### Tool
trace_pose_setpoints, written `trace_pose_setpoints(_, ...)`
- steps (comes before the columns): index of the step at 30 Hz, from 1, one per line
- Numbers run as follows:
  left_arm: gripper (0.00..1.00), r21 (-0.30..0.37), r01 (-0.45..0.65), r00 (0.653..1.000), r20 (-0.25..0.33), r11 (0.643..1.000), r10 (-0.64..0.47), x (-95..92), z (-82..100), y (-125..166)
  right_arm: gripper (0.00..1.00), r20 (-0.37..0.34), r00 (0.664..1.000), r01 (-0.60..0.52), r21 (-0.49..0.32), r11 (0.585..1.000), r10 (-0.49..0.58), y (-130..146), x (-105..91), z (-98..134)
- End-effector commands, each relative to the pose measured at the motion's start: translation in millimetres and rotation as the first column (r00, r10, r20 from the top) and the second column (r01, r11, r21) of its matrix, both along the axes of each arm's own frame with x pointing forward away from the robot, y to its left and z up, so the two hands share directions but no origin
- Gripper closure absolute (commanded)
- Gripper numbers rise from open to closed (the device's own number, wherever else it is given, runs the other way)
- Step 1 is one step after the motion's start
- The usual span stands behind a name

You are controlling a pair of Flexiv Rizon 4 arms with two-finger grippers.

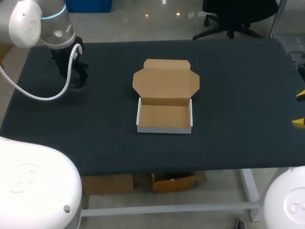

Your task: Assemble the packaging by folding the flat box into shape, placing the metal phone stand inside, and closing the box properly

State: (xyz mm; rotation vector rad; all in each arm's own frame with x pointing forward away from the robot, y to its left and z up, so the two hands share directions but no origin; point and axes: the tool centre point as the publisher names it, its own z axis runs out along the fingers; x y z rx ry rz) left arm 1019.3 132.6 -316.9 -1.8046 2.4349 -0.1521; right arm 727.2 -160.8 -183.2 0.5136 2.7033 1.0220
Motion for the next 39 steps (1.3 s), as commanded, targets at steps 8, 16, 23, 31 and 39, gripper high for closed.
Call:
trace_pose_setpoints(8, 1.00, 0.009, 0.002, 1.000, 0.002, 1.000, -0.002, -3.9, 2.3, -7.4, 0.00, -0.018, 0.999, -0.026, 0.024, 0.999, 0.027, 10.5, 33.8, -15.4)
trace_pose_setpoints(16, 1.00, 0.012, 0.017, 1.000, 0.000, 1.000, -0.017, -6.1, 1.9, -15.2, 0.00, -0.008, 0.999, -0.034, 0.039, 0.999, 0.034, 12.1, 37.8, -14.7)
trace_pose_setpoints(23, 1.00, 0.007, 0.038, 0.999, 0.006, 0.999, -0.038, -13.0, 4.7, -26.7, 0.00, -0.008, 0.999, -0.034, 0.039, 0.999, 0.034, 12.1, 37.8, -14.7)
trace_pose_setpoints(31, 1.00, 0.011, 0.079, 0.997, 0.013, 0.997, -0.079, -25.9, 11.0, -45.1, 0.00, -0.008, 0.999, -0.034, 0.039, 0.999, 0.034, 12.1, 37.8, -14.7)
trace_pose_setpoints(39, 1.00, 0.015, 0.105, 0.994, 0.026, 0.994, -0.106, -42.8, 14.8, -66.7, 0.00, -0.008, 0.999, -0.034, 0.039, 0.999, 0.034, 12.1, 37.8, -14.7)
